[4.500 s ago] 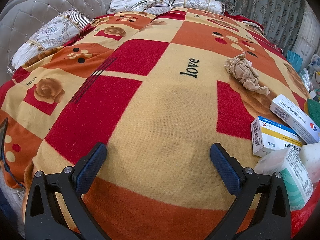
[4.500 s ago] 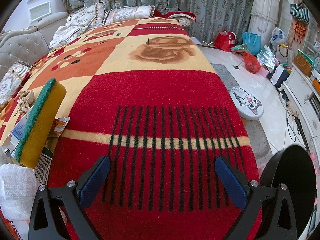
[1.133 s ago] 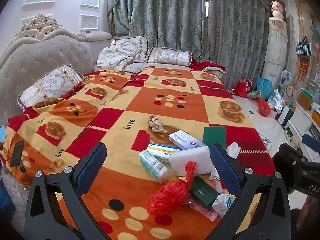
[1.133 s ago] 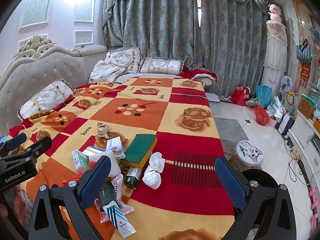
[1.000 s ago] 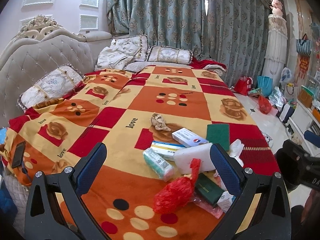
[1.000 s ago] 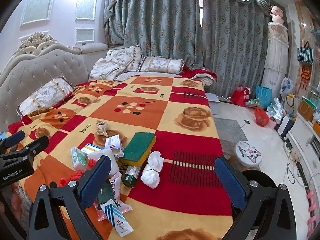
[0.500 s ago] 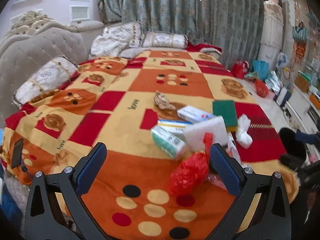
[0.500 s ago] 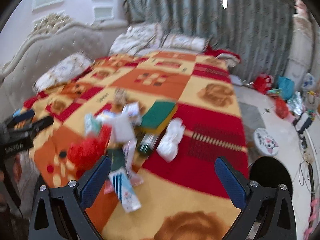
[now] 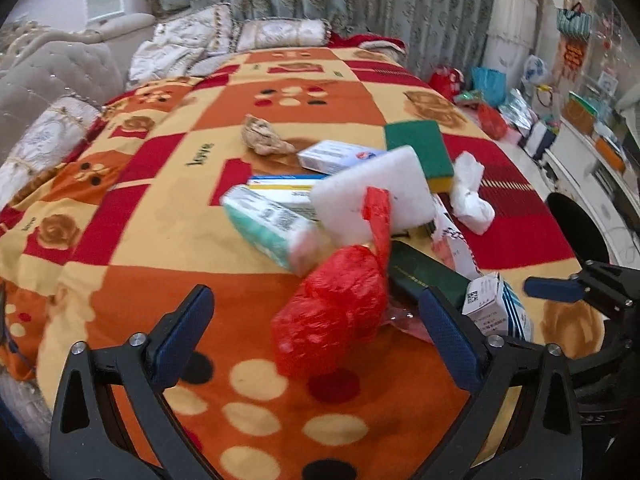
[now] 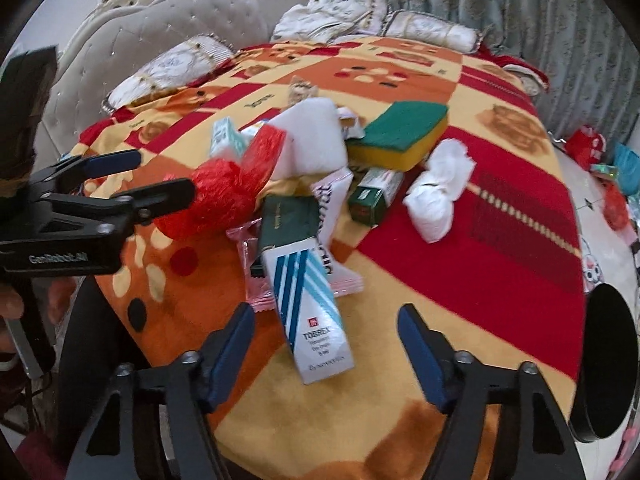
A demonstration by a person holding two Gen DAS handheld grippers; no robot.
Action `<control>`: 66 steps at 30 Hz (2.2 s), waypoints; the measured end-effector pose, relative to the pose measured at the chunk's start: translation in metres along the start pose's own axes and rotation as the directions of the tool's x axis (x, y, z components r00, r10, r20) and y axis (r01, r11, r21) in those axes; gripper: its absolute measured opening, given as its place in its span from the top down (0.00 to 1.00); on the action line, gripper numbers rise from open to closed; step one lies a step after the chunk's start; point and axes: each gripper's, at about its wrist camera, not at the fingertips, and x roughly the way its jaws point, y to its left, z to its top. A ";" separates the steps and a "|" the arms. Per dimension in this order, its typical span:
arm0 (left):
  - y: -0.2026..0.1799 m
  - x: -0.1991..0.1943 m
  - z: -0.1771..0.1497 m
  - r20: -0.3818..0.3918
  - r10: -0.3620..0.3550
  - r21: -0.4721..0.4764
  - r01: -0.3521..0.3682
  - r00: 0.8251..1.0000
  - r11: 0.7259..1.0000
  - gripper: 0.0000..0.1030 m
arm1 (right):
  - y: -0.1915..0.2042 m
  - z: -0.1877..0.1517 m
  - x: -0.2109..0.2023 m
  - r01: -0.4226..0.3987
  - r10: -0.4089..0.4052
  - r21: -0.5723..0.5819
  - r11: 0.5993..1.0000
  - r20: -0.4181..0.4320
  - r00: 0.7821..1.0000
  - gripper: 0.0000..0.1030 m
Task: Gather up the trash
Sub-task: 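Grasp the red plastic bag with the left tool while the right tool grasps the white-blue TOBREX box, then carry the red bag and the TOBREX box with both tools over the black bin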
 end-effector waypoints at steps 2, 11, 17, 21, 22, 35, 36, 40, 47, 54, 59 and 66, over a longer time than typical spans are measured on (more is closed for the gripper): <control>-0.004 0.011 0.001 -0.042 -0.037 0.019 0.038 0.998 0.999 0.44 | -0.002 0.000 0.005 -0.028 0.028 0.019 0.999 -0.009 1.000 0.59; -0.006 -0.017 0.016 -0.043 -0.210 -0.023 0.209 0.977 0.978 0.79 | -0.029 0.000 -0.034 -0.085 0.078 0.100 0.991 0.076 0.994 0.68; -0.033 -0.048 0.043 0.017 -0.266 0.019 0.266 0.964 0.964 0.79 | -0.072 -0.005 -0.068 -0.018 -0.008 0.185 0.983 0.140 0.990 0.71; -0.060 -0.044 0.056 0.022 -0.291 0.045 0.289 0.957 0.956 0.79 | -0.101 -0.015 -0.071 -0.001 -0.032 0.261 0.965 0.123 0.992 0.72; -0.065 -0.043 0.058 0.021 -0.296 0.047 0.294 0.955 0.955 0.79 | -0.103 -0.018 -0.070 -0.013 -0.016 0.265 0.964 0.109 0.994 0.72; -0.105 -0.030 0.062 -0.002 -0.302 0.089 0.301 0.953 0.949 0.79 | -0.079 -0.057 -0.043 0.020 -0.020 0.024 1.000 -0.004 1.000 0.39; -0.106 -0.029 0.063 -0.003 -0.304 0.092 0.303 0.953 0.949 0.79 | -0.081 -0.057 -0.041 0.030 -0.030 0.026 0.999 0.001 1.000 0.47; -0.116 -0.027 0.065 -0.008 -0.308 0.097 0.307 0.951 0.947 0.79 | -0.085 -0.058 -0.043 0.044 -0.044 0.001 0.999 0.013 0.999 0.63; -0.124 -0.025 0.068 -0.011 -0.306 0.094 0.305 0.952 0.948 0.79 | -0.078 -0.055 -0.032 0.042 -0.041 -0.076 0.996 0.016 0.999 0.56; -0.134 -0.019 0.071 -0.025 -0.304 0.087 0.305 0.952 0.948 0.79 | -0.093 -0.060 -0.046 0.025 -0.025 -0.005 1.000 0.083 0.996 0.69; -0.157 -0.011 0.078 -0.041 -0.340 0.089 0.342 0.940 0.935 0.79 | -0.132 -0.061 -0.072 0.003 -0.020 0.132 0.991 0.130 0.991 0.91; -0.171 -0.009 0.085 -0.041 -0.347 0.094 0.349 0.937 0.932 0.79 | -0.139 -0.067 -0.063 -0.078 0.063 0.203 0.976 0.079 0.995 0.64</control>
